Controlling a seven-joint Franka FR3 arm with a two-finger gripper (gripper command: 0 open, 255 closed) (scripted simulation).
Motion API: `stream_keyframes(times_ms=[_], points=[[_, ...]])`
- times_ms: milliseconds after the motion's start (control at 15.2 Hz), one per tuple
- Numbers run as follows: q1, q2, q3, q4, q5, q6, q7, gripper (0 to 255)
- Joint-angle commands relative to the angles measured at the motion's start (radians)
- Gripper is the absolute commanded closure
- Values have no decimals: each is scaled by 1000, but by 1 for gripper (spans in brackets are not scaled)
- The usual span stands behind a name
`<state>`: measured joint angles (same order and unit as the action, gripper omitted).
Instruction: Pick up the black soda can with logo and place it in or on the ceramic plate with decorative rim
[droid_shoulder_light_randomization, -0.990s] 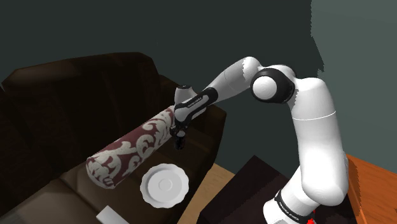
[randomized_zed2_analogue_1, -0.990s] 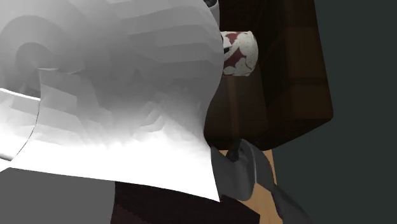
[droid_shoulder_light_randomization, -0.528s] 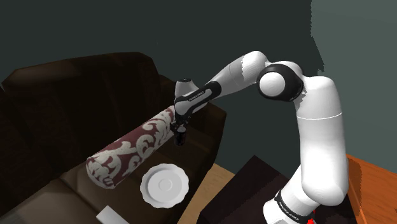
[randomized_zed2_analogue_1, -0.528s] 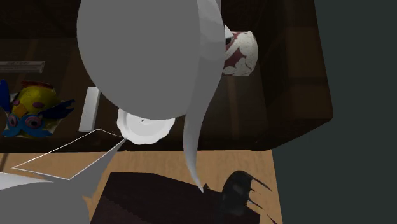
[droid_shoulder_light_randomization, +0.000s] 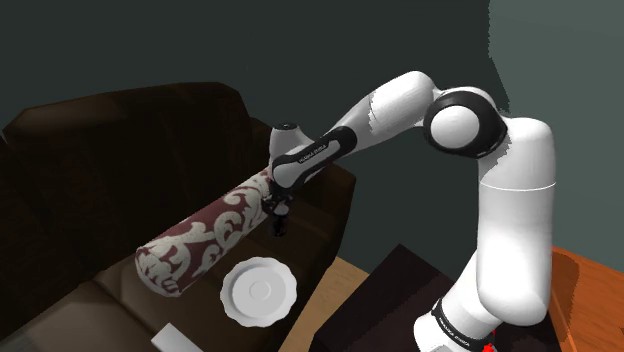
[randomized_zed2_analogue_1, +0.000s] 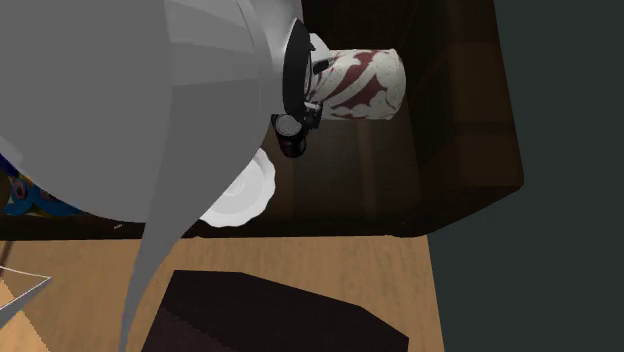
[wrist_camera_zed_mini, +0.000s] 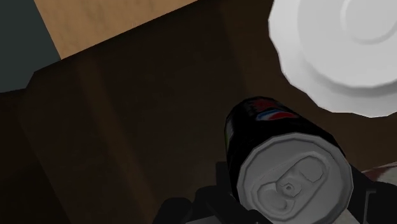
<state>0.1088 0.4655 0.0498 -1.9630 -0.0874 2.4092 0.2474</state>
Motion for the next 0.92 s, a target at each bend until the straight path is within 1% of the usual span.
stream_keyframes(times_ms=[0, 462, 792, 858], points=[[29, -35, 8, -50, -4, 14, 42, 255], [134, -130, 49, -170, -13, 31, 196, 255], [210, -179, 86, -220, -18, 29, 313, 255], [218, -183, 90, -224, -18, 28, 326, 255]])
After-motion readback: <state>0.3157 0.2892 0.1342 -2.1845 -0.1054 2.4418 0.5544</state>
